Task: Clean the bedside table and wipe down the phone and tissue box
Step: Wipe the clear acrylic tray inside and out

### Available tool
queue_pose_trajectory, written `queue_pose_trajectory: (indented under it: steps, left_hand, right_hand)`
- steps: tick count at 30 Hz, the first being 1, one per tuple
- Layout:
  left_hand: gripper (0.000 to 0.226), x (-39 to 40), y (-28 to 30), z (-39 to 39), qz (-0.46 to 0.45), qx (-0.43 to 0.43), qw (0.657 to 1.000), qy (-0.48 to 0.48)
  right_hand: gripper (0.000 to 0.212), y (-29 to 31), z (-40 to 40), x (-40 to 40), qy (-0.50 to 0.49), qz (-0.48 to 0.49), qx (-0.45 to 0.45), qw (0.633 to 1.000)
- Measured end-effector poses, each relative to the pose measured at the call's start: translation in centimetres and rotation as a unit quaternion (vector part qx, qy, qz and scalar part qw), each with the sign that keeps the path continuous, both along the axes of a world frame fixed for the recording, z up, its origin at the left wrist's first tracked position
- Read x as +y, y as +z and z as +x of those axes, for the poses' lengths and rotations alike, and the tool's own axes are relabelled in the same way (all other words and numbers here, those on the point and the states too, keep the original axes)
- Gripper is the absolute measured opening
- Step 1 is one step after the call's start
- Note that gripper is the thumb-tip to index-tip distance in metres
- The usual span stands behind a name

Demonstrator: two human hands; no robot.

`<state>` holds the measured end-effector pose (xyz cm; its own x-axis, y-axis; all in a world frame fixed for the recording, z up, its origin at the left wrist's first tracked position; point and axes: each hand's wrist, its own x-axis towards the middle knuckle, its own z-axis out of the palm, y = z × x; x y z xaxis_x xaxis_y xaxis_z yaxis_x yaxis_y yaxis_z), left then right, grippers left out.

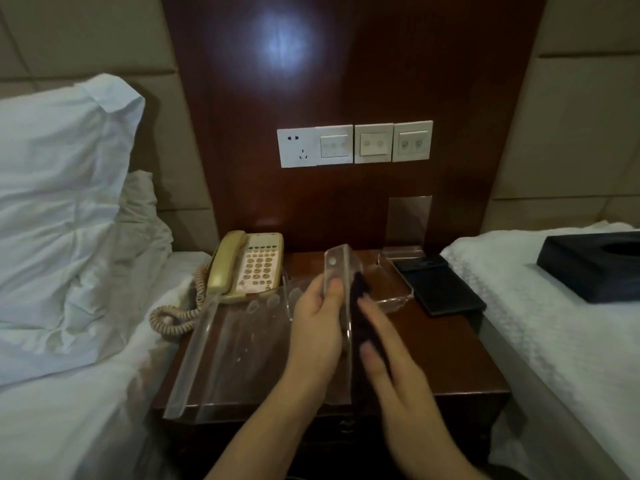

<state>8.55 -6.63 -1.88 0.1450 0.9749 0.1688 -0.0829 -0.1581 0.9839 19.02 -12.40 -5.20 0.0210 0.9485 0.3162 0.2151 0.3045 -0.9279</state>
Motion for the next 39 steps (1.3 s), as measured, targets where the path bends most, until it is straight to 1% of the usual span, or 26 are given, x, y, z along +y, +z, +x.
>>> queue_pose_trajectory:
  steps: [2, 5, 7, 9, 12, 14, 17, 19, 22, 23, 25, 28, 31, 34, 36, 39]
  left_hand:
    - [0.03, 0.3, -0.8, 0.1, 0.005, 0.017, 1.0, 0.011]
    - [0.03, 0.3, -2.3, 0.8, -0.007, 0.039, 0.999, -0.003]
    - [0.031, 0.1, -3.1, 1.4, -0.027, 0.049, 0.998, -0.033]
    - [0.031, 0.3, -3.6, 2.0, -0.053, 0.058, 0.996, -0.046]
    - [0.03, 1.5, -4.1, 2.3, -0.053, 0.066, 0.996, -0.013]
    - [0.032, 2.6, -4.6, 2.5, -0.055, 0.086, 0.995, 0.016]
    - [0.035, 3.5, -6.1, 3.1, -0.071, 0.102, 0.992, 0.027]
    - [0.035, 3.9, -6.8, 3.5, -0.079, 0.104, 0.991, 0.027]
    - [0.031, 4.2, -6.8, 4.1, -0.077, 0.089, 0.993, 0.023]
    - [0.034, 4.4, -6.8, 4.3, -0.081, 0.084, 0.993, 0.019]
    - [0.035, 4.5, -6.9, 4.5, -0.095, 0.074, 0.993, 0.008]
    - [0.029, 4.2, -7.4, 4.5, -0.099, 0.06, 0.993, 0.009]
    - [0.036, 3.8, -8.4, 4.3, -0.097, 0.071, 0.993, 0.014]
    - [0.046, 3.6, -8.5, 3.7, -0.117, 0.09, 0.989, 0.007]
    - [0.046, 3.7, -8.3, 3.1, -0.134, 0.092, 0.987, -0.001]
    - [0.042, 3.1, -7.9, 2.1, -0.118, 0.114, 0.986, -0.002]
  right_hand:
    - [0.045, -1.7, -0.2, -1.6, 0.004, -0.014, -0.014, 1.0]
    - [0.046, -1.8, 1.1, 0.5, -0.014, -0.025, -0.001, 1.0]
    - [0.046, -1.1, 2.3, 3.5, -0.053, -0.022, 0.027, 0.998]
    - [0.045, -0.6, 3.0, 5.6, -0.07, -0.031, 0.075, 0.994]
    - [0.047, -2.2, 2.1, 4.3, -0.047, -0.071, 0.123, 0.989]
    - [0.049, -3.8, 1.4, 2.5, -0.035, -0.102, 0.127, 0.986]
    - [0.052, -5.5, 1.9, 2.6, -0.045, -0.113, 0.127, 0.984]
    - [0.053, -5.8, 2.1, 3.1, -0.05, -0.12, 0.139, 0.982]
    - [0.045, -6.4, 2.6, 3.7, -0.061, -0.124, 0.149, 0.979]
    - [0.044, -6.4, 2.8, 3.8, -0.064, -0.129, 0.156, 0.977]
    - [0.048, -6.2, 3.1, 4.0, -0.065, -0.138, 0.174, 0.973]
    - [0.063, -5.8, 3.3, 4.2, -0.046, -0.151, 0.179, 0.971]
    - [0.065, -5.5, 3.4, 4.3, -0.035, -0.181, 0.173, 0.967]
    - [0.053, -5.8, 3.8, 4.7, -0.068, -0.207, 0.197, 0.956]
    - [0.051, -5.6, 4.0, 4.9, -0.087, -0.219, 0.22, 0.947]
    - [0.058, -5.4, 4.1, 5.1, -0.099, -0.222, 0.24, 0.94]
